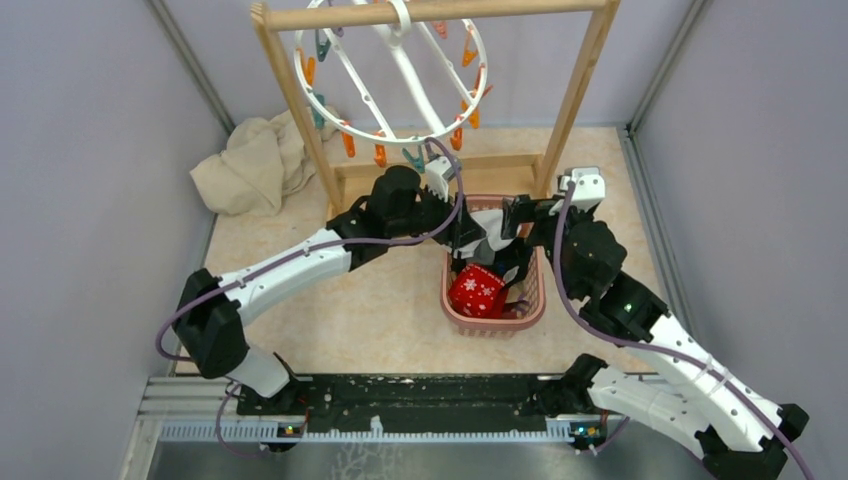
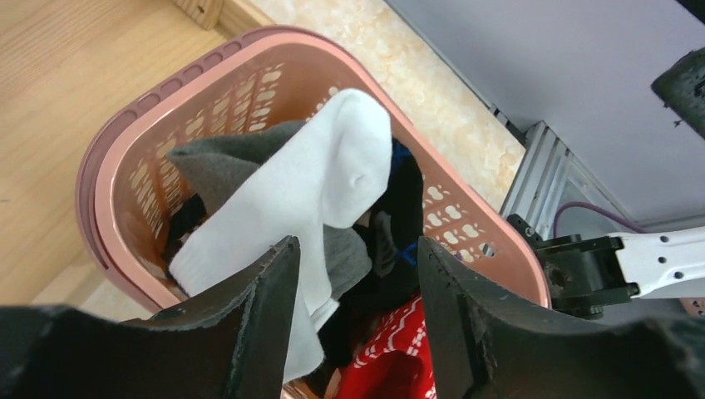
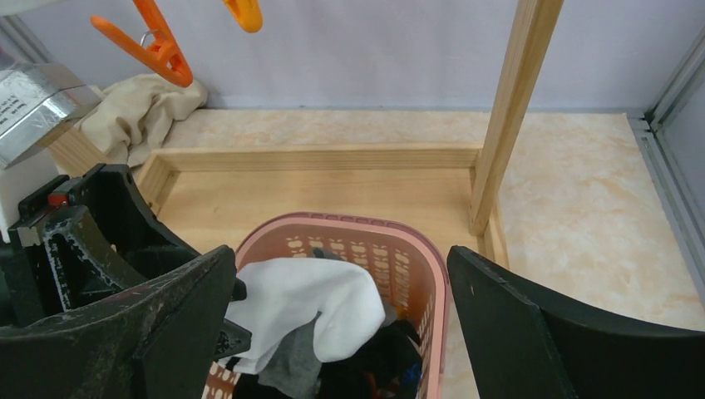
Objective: Remove the socks clipped to the hanger
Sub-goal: Place the sock in the bin.
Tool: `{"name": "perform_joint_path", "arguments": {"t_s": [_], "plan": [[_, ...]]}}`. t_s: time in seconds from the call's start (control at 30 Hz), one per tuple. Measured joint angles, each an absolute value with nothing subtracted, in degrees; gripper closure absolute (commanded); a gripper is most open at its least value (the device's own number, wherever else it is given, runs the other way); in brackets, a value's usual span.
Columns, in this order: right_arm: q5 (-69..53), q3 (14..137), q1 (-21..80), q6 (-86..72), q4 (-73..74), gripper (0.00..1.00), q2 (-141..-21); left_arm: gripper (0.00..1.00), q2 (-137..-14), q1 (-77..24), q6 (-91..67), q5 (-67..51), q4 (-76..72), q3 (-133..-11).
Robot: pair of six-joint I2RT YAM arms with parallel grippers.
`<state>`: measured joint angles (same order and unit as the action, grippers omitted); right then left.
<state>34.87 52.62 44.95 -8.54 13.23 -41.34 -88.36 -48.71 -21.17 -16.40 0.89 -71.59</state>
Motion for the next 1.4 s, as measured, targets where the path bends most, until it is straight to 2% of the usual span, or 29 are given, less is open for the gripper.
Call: {"name": "perform_joint_path", "arguments": {"t_s": [0.3, 0.47, 0.57, 0.77, 0.9, 1.23, 1.4], "plan": [[34.30, 50.24, 43.97, -9.28, 13.37, 0.02, -43.03, 0.33, -83.02, -48.71, -20.86, -13.91, 2.70, -67.53], [30.76, 50.37, 41.95, -9.28, 13.41, 0.04, -48.51, 0.32, -78.28, -48.71, -20.95, -12.95, 3.09, -65.63], [27.83, 51.64, 41.34, -9.19, 14.13, 0.09, -54.61, 0.31, -75.92, -48.71, -20.95, -12.80, 3.64, -65.43], [22.50, 55.77, 41.10, -9.10, 18.09, 0.28, -66.11, 0.31, -70.70, -48.71, -21.02, -11.86, 5.02, -63.92], [20.67, 55.88, 41.08, -9.96, 21.63, 0.33, -68.14, 0.31, -67.85, -48.64, -21.17, -11.35, 6.04, -62.22], [17.37, 48.82, 41.08, -14.50, 24.95, 0.34, -68.10, 0.31, -66.06, -48.60, -21.17, -10.94, 6.85, -61.14], [16.32, 47.22, 41.08, -16.36, 24.99, 0.30, -71.09, 0.31, -65.98, -48.60, -21.17, -10.96, 6.90, -61.12]]}}
